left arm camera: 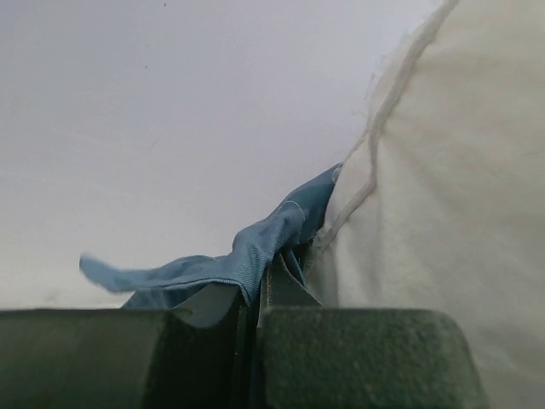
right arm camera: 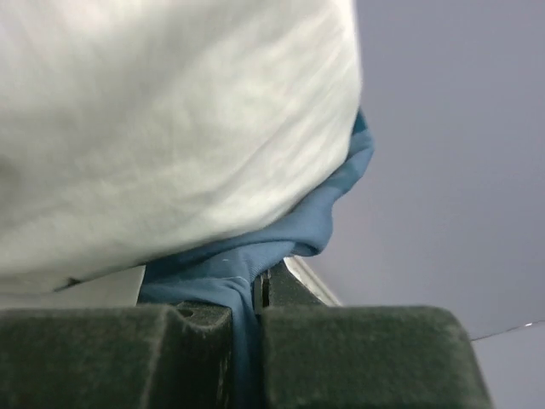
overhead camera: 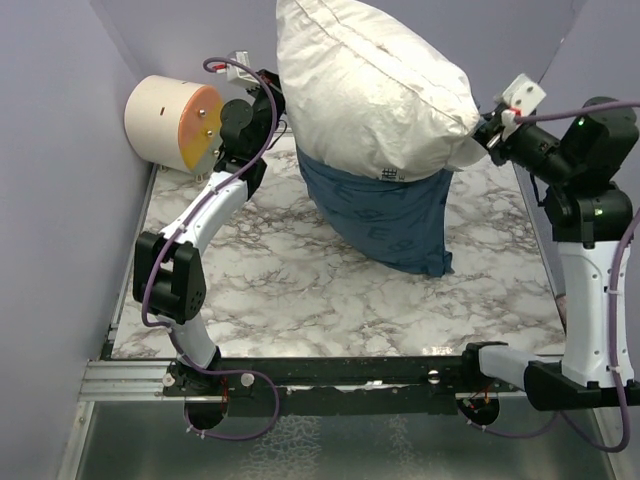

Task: Put the pillow into the pillowcase
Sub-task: Stuff the pillow into the pillowcase.

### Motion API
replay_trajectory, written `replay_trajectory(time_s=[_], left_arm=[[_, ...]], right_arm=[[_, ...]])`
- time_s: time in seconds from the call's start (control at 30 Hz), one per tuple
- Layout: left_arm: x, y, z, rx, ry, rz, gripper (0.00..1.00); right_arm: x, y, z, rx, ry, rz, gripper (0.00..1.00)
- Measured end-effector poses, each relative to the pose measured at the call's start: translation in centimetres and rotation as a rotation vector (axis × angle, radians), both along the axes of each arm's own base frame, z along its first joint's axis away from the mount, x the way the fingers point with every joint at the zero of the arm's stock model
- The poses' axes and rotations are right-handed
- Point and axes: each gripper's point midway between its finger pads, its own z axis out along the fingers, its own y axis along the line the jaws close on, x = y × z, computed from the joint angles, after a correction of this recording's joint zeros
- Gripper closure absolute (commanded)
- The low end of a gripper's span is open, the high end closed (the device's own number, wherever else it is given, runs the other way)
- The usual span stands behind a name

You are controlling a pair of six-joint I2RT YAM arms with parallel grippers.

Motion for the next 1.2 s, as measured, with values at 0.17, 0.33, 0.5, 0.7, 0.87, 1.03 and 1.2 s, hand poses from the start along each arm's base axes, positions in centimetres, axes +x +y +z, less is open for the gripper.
replay_trajectory(time_s=[0.17, 0.33, 0.5, 0.7, 0.87, 1.03, 1.2], left_arm=[[0.3, 1.3, 2.3, 0.022, -0.036, 0.035, 1.00], [1.5, 6.2, 5.8, 0.050, -0.027, 0.112, 1.00], [0.7, 8.6, 14.2, 0.055, -0.144, 0.113, 1.00], [-6.7, -0.3, 19.1, 0.102, -0.323, -0.023, 1.00], [-11.2, -4.7, 18.8, 0.156, -0.329, -0.169, 1.00], [1.6, 7.2, 14.8, 0.154, -0.110, 0.032, 1.00], [7.0, 7.7, 8.9, 0.156, 0.013, 0.083, 1.00]], right_arm=[[0.1, 1.1, 6.7, 0.103, -0.025, 0.044, 0.99], [-0.2, 5.0, 12.1, 0.289, 0.013, 0.306, 1.00], [-3.7, 7.8, 12.6, 0.394, 0.139, 0.559, 1.00], [1.9, 1.4, 13.9, 0.476, 0.111, 0.345, 1.00], [7.4, -0.8, 11.4, 0.559, 0.170, 0.233, 1.00], [1.4, 16.9, 8.5, 0.500, 0.262, 0.532, 1.00], [0.9, 10.6, 9.9, 0.516, 0.326, 0.554, 1.00]])
